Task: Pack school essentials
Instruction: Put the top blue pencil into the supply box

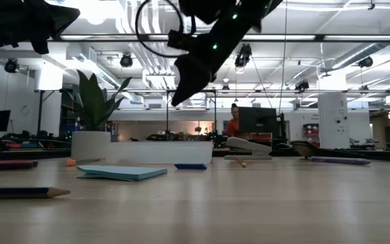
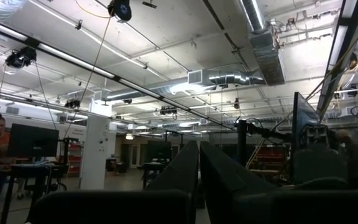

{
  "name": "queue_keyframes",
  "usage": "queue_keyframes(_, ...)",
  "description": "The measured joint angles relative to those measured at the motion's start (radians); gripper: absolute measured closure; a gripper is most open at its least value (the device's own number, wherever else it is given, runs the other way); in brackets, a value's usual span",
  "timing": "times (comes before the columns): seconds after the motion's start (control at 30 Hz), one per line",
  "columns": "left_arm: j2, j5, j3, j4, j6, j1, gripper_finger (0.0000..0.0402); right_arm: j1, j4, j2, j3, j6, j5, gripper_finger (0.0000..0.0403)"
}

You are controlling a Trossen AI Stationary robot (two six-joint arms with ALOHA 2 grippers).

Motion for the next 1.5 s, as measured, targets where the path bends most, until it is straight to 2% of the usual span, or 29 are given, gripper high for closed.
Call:
queue_keyframes(0.23, 0.000, 0.000, 0.000, 0.001, 0.000, 0.000, 0.0402, 0.105, 0.018, -0.076, -0.106, 0.043, 0.000, 0.0323)
queue_keyframes(0.37, 0.000, 0.000, 0.000, 0.001, -0.004, 0.000, 0.0402, 0.150, 0.105, -0.149, -0.214, 0.051, 0.000, 0.0339)
queue_keyframes(0.6, 0.000, 0.000, 0.000, 0.001, -0.007, 0.000, 0.0402, 0.192, 0.460, -0.334, -0.509, -0.002, -0.025, 0.0354)
queue_keyframes(0.83, 0.002, 0.046, 0.000, 0.001, -0.018, 0.000, 0.0402, 0.179, 0.817, -0.527, -0.818, -0.075, -0.162, 0.0355)
queue_keyframes(1.1, 0.027, 0.151, -0.001, -0.013, -0.229, 0.000, 0.0402, 0.178, 0.973, -0.779, -1.051, -0.121, -0.166, 0.0355)
queue_keyframes(1.3, 0.100, 0.159, -0.001, -0.008, -0.382, 0.000, 0.0402, 0.178, 1.027, -0.940, -1.165, -0.148, -0.166, 0.0355)
queue_keyframes(1.5, 0.188, 0.159, -0.001, 0.031, -0.519, 0.000, 0.0402, 0.178, 1.145, -1.029, -1.270, -0.155, -0.192, 0.0355)
